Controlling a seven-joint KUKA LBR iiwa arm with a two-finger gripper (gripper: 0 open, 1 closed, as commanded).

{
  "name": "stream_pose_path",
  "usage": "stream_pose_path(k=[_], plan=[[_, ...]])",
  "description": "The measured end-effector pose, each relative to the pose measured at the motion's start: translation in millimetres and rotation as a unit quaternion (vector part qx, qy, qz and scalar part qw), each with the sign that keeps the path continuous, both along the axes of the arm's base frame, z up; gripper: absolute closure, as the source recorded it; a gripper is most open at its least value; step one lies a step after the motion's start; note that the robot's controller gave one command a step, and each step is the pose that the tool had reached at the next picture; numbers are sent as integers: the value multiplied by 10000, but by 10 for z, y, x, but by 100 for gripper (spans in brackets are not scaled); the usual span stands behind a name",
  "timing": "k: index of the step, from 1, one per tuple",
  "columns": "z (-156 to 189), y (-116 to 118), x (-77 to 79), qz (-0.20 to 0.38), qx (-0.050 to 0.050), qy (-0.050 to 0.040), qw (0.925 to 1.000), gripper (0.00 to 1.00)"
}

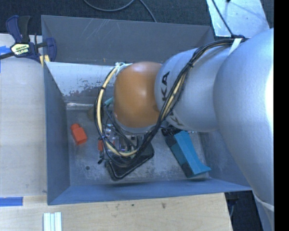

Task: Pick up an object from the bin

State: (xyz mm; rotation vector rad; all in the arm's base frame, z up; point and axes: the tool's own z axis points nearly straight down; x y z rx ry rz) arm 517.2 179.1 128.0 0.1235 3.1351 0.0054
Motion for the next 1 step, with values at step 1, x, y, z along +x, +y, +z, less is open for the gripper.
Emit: stream_pose_path(k=[1], plan=[[148,40,18,-24,26,-71,10000,100]])
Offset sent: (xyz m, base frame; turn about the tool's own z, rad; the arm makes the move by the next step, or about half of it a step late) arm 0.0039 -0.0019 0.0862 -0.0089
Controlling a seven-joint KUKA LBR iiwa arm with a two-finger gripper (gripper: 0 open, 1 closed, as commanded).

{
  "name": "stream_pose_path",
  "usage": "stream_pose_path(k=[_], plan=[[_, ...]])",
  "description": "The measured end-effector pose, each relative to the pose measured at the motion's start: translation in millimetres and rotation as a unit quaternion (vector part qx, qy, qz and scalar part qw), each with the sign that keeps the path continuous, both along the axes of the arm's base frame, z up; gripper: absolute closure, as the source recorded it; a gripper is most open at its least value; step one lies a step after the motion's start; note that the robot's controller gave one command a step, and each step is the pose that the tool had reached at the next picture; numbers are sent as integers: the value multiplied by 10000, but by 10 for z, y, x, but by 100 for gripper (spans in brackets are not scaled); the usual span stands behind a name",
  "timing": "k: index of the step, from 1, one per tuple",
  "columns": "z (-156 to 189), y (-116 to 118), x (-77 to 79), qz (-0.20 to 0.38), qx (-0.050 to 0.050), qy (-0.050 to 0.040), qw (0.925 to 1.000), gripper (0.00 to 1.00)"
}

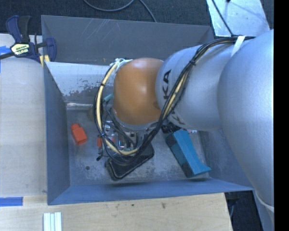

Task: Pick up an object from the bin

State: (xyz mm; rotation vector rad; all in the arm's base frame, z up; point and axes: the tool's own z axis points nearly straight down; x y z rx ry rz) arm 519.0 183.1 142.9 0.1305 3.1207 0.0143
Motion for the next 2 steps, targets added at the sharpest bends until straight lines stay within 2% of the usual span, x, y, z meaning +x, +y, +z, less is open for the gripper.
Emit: stream_pose_path(k=[1,2], plan=[[275,-41,-22,32,-35,104,9999,100],[806,-11,54,39,-5,8,10000,100]])
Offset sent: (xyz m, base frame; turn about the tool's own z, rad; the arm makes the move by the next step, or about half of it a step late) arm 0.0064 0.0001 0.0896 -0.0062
